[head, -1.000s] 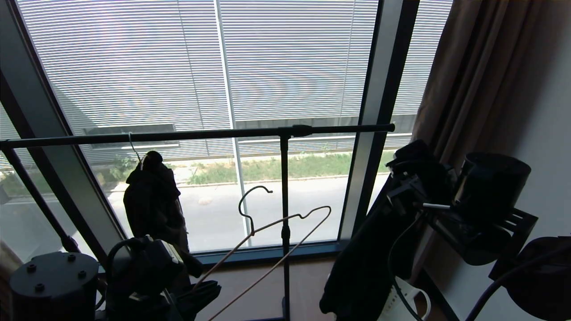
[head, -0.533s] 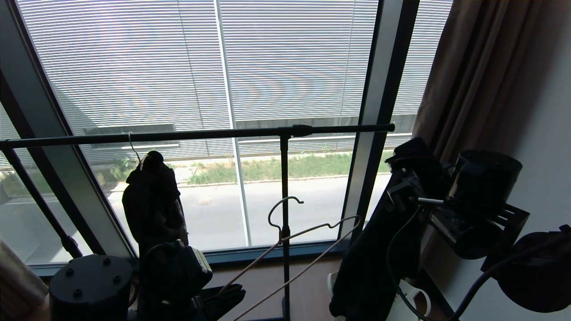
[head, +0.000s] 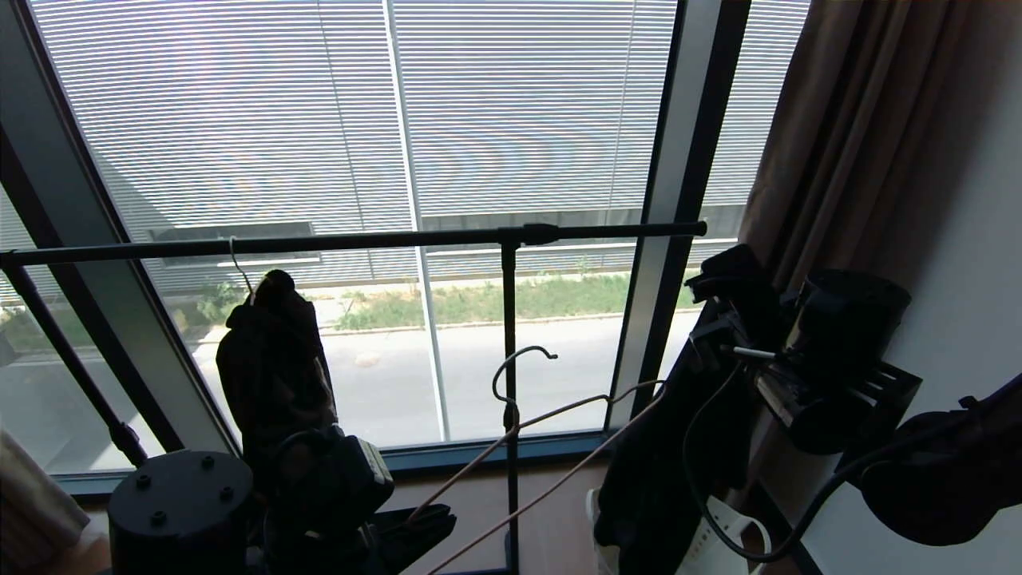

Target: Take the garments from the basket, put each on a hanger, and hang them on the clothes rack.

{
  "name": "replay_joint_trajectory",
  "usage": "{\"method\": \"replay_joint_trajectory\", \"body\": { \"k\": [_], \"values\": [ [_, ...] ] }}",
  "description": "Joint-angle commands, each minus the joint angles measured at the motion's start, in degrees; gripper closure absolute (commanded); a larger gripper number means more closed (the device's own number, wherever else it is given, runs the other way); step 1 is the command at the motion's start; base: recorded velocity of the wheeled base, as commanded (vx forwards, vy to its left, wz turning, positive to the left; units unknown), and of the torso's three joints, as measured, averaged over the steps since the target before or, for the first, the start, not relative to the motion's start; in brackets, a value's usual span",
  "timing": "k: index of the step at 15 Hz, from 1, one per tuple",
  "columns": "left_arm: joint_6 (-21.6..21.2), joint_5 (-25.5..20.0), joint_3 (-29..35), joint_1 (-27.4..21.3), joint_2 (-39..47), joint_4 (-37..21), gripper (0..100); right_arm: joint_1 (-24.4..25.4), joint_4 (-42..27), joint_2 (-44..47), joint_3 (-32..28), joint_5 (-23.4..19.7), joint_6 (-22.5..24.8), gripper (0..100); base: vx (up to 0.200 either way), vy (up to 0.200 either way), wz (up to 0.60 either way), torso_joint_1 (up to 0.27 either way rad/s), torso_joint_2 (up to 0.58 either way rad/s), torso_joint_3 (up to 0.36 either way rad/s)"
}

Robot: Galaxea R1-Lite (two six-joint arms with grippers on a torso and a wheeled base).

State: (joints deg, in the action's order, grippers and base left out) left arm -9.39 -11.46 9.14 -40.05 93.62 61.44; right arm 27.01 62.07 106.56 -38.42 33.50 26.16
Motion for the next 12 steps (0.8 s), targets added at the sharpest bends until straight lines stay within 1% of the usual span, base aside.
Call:
{"method": "replay_joint_trajectory", "body": {
  "k": [1,6,9,12],
  "values": [
    [0.2,0.0,0.1,-1.1,1.7,1.3,100,0.1,0.1,0.6,0.0,0.0,0.0,100,0.000,0.000,0.00,0.000,0.00,0.000],
    [2.2,0.1,1.5,-2.7,5.3,3.4,100,0.3,0.2,0.8,0.0,0.0,0.0,100,0.000,0.000,0.00,0.000,0.00,0.000],
    [2.4,0.4,2.6,-2.8,7.9,6.5,100,0.9,0.2,0.8,0.1,0.0,0.0,100,0.000,0.000,0.00,0.000,0.00,0.000],
    [2.4,0.5,4.4,-2.8,9.6,7.3,100,1.6,0.2,0.8,0.3,0.0,0.0,100,0.000,0.000,0.00,0.000,0.00,0.000]
  ]
}}
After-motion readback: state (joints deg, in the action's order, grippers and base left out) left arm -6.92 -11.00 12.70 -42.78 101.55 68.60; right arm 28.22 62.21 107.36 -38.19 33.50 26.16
